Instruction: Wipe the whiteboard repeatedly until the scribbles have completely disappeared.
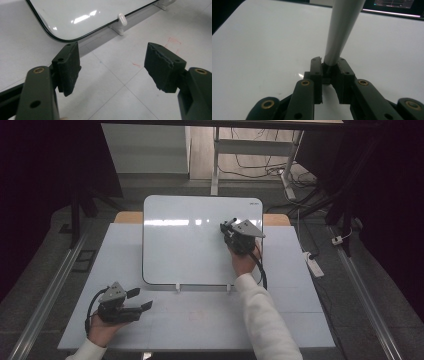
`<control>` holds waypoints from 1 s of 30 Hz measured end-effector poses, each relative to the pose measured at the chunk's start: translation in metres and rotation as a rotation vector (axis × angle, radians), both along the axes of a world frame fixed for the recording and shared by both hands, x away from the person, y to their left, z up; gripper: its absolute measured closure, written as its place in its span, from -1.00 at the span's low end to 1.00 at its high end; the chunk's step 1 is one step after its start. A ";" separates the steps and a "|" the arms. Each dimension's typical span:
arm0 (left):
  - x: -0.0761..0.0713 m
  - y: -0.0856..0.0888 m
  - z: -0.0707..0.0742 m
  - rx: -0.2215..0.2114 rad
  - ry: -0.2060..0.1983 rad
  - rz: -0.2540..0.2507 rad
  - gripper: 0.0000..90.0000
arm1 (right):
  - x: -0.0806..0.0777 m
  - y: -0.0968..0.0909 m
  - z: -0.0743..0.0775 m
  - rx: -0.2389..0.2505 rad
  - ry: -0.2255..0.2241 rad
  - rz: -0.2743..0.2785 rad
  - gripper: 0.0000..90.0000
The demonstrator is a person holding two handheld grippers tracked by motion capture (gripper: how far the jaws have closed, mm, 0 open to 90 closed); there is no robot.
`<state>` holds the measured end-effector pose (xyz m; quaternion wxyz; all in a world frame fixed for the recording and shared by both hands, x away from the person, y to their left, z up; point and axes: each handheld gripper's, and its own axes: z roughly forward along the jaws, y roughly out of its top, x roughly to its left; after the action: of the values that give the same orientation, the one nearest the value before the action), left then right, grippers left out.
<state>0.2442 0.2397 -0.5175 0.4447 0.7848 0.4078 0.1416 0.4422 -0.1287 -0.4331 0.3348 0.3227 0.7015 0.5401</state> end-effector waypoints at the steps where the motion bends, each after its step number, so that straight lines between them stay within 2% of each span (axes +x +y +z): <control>1: 0.000 0.000 0.000 -0.001 0.002 0.001 -0.35 | -0.001 0.002 -0.001 -0.010 -0.002 -0.004 0.72; 3: 0.001 0.000 0.000 -0.001 0.002 0.001 -0.35 | -0.006 0.010 -0.004 -0.053 -0.005 0.038 0.72; 5: 0.001 0.001 0.000 -0.002 0.002 0.001 -0.35 | -0.012 0.015 -0.006 -0.112 -0.020 0.053 0.72; 6: 0.001 0.001 0.000 -0.001 0.001 0.000 -0.35 | -0.011 0.010 -0.006 -0.099 -0.013 0.056 0.72; 8: 0.000 0.000 0.000 -0.001 -0.001 0.001 -0.35 | -0.007 -0.002 -0.004 -0.045 0.004 0.009 0.72; 9: 0.000 0.000 0.000 -0.001 -0.001 0.000 -0.35 | -0.006 -0.005 -0.004 -0.020 0.016 0.005 0.72; 11: 0.000 -0.001 0.000 0.000 0.000 0.000 -0.35 | -0.010 0.002 -0.006 -0.036 0.009 0.018 0.72; 12: 0.001 -0.001 0.000 0.001 0.001 0.000 -0.35 | -0.012 0.009 -0.008 -0.055 0.010 0.061 0.72; 13: 0.001 -0.001 0.000 0.002 0.002 0.001 -0.35 | -0.013 0.017 -0.010 -0.085 0.003 0.094 0.72; 14: 0.001 -0.001 0.000 0.003 0.001 0.001 -0.35 | -0.013 0.022 -0.009 -0.116 -0.011 0.092 0.72; 15: 0.000 -0.001 0.000 0.004 0.000 0.000 -0.35 | -0.010 0.023 -0.007 -0.105 -0.008 0.091 0.72; 17: 0.000 0.000 0.000 0.002 -0.001 0.003 -0.35 | -0.002 0.017 -0.002 -0.035 0.012 0.063 0.72; 18: 0.000 0.001 0.000 -0.001 -0.001 0.006 -0.35 | -0.001 0.016 -0.001 -0.029 0.017 0.063 0.72; 20: 0.001 0.001 0.000 -0.003 0.000 0.003 -0.35 | -0.007 0.021 -0.005 -0.076 0.011 0.082 0.72; 22: 0.002 0.001 -0.001 -0.002 0.003 0.003 -0.35 | -0.016 0.026 -0.014 -0.081 0.044 0.147 0.72; 24: 0.001 0.000 0.000 -0.001 0.000 0.002 -0.35 | -0.024 0.028 -0.021 -0.104 0.042 0.171 0.72; 25: 0.001 0.000 0.000 0.001 -0.001 0.001 -0.35 | -0.024 0.026 -0.021 -0.100 0.045 0.171 0.72; 28: 0.000 0.000 0.001 -0.003 -0.006 0.007 -0.35 | -0.020 0.010 -0.016 -0.039 0.061 0.099 0.72; 29: 0.000 0.000 0.001 -0.004 -0.008 0.009 -0.35 | -0.020 0.007 -0.015 -0.045 0.065 0.098 0.72; 30: 0.000 0.000 0.001 -0.005 -0.010 0.010 -0.35 | -0.023 0.007 -0.015 -0.073 0.068 0.107 0.72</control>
<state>0.2447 0.2395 -0.5163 0.4478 0.7810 0.4099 0.1468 0.4192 -0.1214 -0.4476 0.2929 0.2903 0.7479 0.5202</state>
